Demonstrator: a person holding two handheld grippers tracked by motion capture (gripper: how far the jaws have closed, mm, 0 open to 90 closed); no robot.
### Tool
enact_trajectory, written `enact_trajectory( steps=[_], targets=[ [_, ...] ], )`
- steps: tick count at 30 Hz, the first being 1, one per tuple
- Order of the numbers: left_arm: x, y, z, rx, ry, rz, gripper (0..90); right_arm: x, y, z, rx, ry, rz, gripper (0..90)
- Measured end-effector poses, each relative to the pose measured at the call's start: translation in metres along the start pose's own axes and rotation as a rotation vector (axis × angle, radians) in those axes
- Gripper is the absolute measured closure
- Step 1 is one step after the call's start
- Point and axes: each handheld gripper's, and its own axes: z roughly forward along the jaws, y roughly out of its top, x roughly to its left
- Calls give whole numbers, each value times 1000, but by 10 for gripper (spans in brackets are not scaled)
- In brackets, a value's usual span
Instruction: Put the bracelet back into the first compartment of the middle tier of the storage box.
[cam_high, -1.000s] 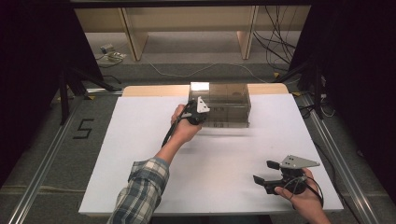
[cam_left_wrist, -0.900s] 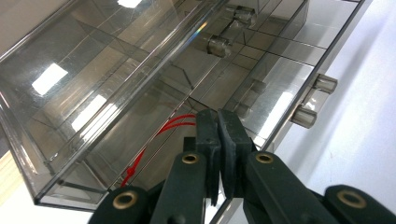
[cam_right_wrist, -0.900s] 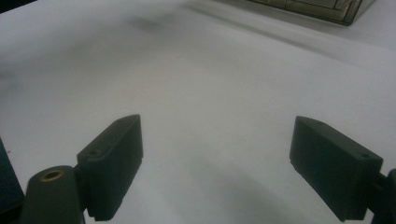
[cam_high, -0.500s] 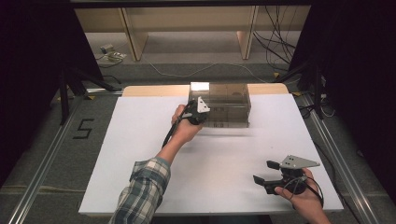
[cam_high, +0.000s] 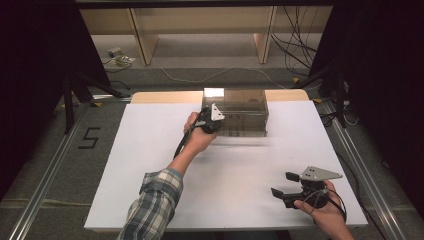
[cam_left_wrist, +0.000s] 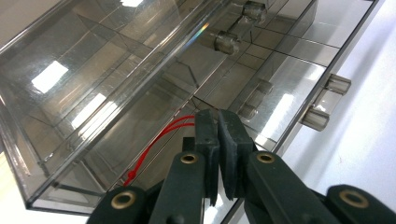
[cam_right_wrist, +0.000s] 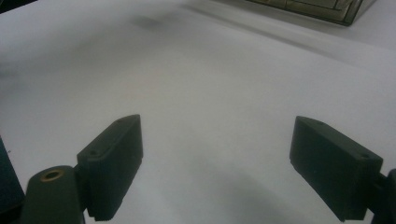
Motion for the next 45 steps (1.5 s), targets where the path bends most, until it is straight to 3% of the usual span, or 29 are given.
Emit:
enact_trajectory(
  steps=[11,19,27,31,36,41,45],
  targets=[
    [1,1,-5,-12,7,-11,796,0,0,0,1,1,-1,182],
    [0,4,-16,-37,2,-38,739,1,0,0,2,1,-2,182],
    [-1,7,-27,-54,7,-39,694,1,0,0,2,1,0,182],
    [-3,7,-35,-72,16,-59,619,1,0,0,2,1,-2,182],
    [-7,6,-44,-51,6,-102,504,1,0,0,3,1,-3,182],
    [-12,4,-54,-92,-4,-152,420,1,0,1,5,0,-3,182],
    [-13,2,-65,-109,-9,-165,364,2,0,1,7,0,0,182]
  ],
)
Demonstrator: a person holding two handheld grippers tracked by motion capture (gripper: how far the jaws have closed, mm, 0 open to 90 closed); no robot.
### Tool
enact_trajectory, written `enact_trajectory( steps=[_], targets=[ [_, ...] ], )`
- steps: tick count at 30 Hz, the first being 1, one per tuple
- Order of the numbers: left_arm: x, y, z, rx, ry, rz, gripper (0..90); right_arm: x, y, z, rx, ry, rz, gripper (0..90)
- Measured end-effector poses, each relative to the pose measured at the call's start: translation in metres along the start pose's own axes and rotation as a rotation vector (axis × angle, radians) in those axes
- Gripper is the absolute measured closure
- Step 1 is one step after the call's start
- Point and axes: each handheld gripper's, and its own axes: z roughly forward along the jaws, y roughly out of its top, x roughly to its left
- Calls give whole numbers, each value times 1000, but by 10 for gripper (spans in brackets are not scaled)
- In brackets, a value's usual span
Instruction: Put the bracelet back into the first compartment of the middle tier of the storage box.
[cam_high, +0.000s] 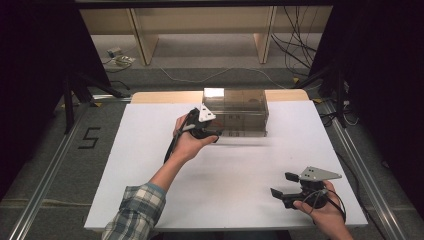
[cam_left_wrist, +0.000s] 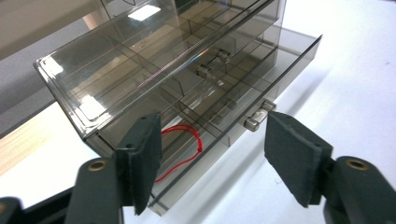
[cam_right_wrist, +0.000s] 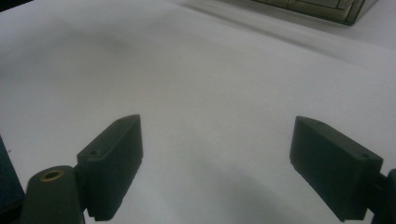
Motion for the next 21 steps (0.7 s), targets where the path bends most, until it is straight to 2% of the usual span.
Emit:
enact_trajectory(
  steps=[5,11,18,21],
  targets=[
    [-4,-3,-12,-4,-5,-4,312,0,0,0,-1,0,1,182],
    [-15,-15,-30,-13,-17,23,284,0,0,0,-3,0,2,181],
    [-29,-42,-51,-19,-11,33,233,0,0,0,-2,0,3,181],
    [-33,-53,-60,-23,-11,20,227,0,0,0,-2,0,1,181]
  ],
)
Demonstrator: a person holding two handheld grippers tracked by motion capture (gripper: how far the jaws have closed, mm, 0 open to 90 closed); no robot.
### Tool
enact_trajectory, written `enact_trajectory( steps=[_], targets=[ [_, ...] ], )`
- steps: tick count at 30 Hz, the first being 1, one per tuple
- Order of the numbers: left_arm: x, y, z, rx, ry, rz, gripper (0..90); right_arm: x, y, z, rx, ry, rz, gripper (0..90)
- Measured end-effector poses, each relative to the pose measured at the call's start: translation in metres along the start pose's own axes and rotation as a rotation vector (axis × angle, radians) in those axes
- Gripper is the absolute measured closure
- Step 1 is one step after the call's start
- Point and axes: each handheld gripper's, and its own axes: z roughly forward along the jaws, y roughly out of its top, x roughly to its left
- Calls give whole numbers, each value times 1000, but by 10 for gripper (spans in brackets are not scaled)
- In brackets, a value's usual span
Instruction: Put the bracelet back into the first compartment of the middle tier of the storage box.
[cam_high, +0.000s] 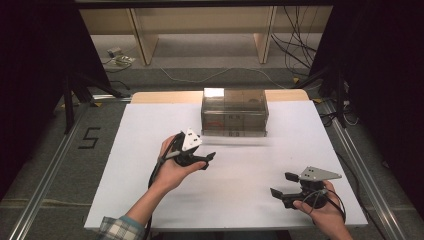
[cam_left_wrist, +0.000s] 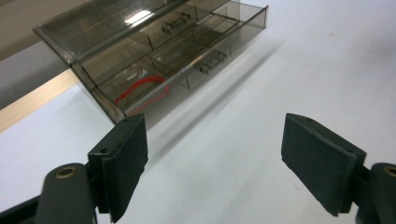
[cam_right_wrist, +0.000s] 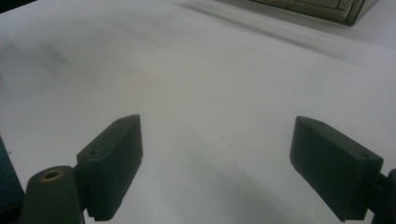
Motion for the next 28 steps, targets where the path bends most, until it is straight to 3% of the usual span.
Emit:
enact_trajectory(
  steps=[15,24,28],
  targets=[
    [-10,-55,-45,-7,29,-48,222,0,0,1,-4,0,0,180],
    [-21,-71,-61,-13,34,-58,222,1,0,1,-4,2,-3,180],
    [-28,-71,-62,-14,12,-64,212,0,0,1,-3,4,-5,180]
  ],
)
